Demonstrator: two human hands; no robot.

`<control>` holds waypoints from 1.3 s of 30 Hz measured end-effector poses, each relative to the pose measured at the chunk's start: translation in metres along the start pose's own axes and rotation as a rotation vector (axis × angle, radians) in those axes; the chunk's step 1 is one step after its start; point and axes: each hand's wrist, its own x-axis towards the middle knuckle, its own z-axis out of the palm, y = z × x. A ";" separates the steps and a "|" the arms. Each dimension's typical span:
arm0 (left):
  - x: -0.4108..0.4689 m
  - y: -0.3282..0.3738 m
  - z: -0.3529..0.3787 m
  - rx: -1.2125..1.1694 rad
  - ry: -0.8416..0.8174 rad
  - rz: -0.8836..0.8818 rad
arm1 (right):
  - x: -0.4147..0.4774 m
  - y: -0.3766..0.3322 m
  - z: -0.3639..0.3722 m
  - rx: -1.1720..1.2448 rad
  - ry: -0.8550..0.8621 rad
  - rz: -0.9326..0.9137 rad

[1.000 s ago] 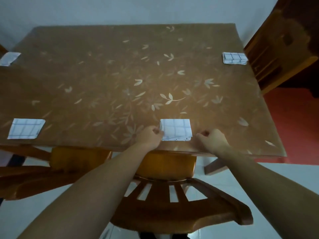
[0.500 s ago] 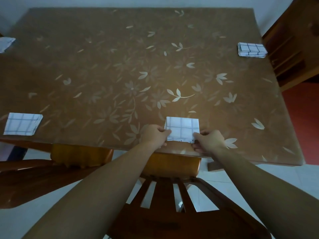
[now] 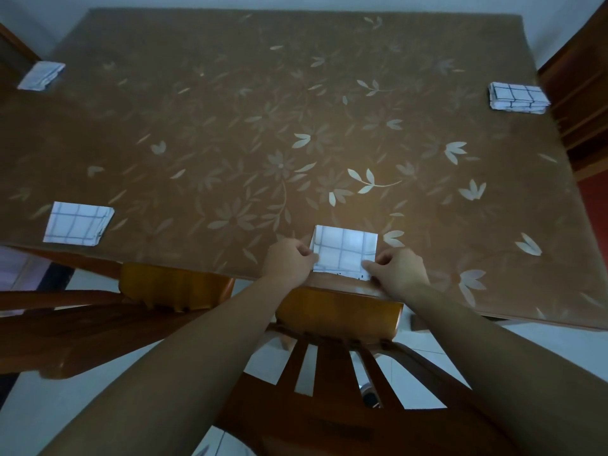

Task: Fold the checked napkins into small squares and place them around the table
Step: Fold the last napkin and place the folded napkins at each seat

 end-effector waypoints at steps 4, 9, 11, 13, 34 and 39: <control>-0.002 0.001 -0.002 -0.018 0.044 0.037 | 0.000 -0.002 0.004 -0.029 0.026 -0.004; -0.005 0.006 -0.001 -0.002 0.012 0.016 | 0.000 -0.005 0.008 0.002 0.033 0.017; -0.004 0.005 -0.001 0.010 0.021 0.026 | -0.001 -0.005 0.008 -0.007 0.032 0.015; -0.003 0.002 -0.001 0.016 0.019 0.035 | -0.001 -0.004 0.008 -0.018 0.036 0.008; -0.008 -0.005 0.002 -0.004 -0.042 0.040 | -0.003 0.005 0.007 -0.023 0.039 -0.001; -0.010 -0.009 0.003 0.001 -0.031 0.045 | -0.003 0.006 0.009 -0.025 0.042 -0.004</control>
